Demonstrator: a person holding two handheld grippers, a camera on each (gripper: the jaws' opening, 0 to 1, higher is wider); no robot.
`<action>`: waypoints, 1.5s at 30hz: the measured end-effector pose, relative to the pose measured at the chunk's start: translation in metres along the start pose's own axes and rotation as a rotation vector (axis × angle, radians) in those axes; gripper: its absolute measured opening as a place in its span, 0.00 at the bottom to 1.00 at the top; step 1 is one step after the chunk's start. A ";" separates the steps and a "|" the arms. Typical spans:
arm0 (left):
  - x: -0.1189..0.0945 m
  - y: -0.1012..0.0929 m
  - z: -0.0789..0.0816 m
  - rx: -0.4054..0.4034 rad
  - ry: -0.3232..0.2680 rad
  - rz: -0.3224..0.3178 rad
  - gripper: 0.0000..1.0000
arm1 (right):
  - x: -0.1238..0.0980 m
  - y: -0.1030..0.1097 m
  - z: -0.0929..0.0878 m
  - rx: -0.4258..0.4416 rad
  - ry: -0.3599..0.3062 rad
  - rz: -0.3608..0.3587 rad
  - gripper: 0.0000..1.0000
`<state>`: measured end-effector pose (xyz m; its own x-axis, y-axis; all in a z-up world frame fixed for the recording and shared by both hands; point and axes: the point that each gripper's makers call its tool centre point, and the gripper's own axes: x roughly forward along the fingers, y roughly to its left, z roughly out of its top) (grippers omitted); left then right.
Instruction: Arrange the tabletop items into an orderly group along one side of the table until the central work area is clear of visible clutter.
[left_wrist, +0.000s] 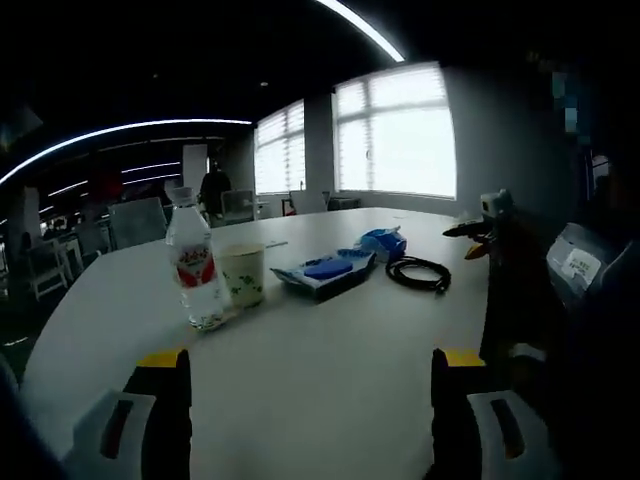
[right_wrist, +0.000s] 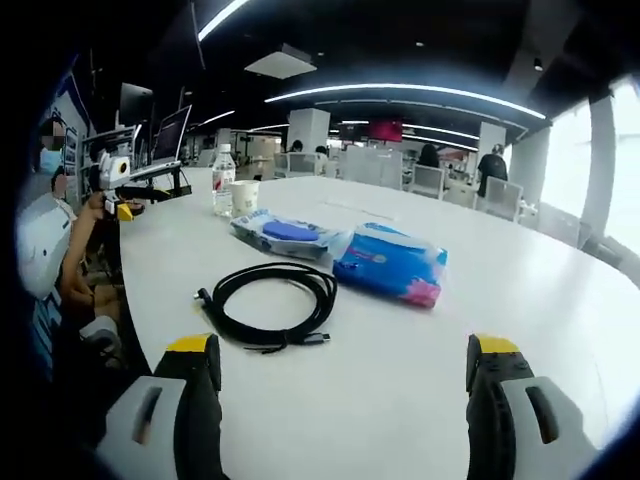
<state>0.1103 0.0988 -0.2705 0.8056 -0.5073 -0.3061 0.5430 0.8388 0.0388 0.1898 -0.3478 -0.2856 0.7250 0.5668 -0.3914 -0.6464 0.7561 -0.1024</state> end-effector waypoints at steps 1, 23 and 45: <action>-0.002 0.000 -0.002 -0.005 0.004 -0.001 1.00 | -0.001 0.000 -0.001 -0.002 0.005 0.003 1.00; -0.027 0.009 -0.022 -0.004 0.038 0.011 1.00 | -0.020 -0.005 -0.016 -0.033 0.082 -0.002 1.00; -0.024 0.008 -0.017 0.008 0.044 0.016 1.00 | -0.020 -0.002 -0.015 -0.032 0.068 0.019 1.00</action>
<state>0.0916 0.1209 -0.2790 0.8027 -0.4849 -0.3471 0.5325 0.8449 0.0512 0.1734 -0.3658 -0.2917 0.6951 0.5568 -0.4548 -0.6682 0.7338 -0.1229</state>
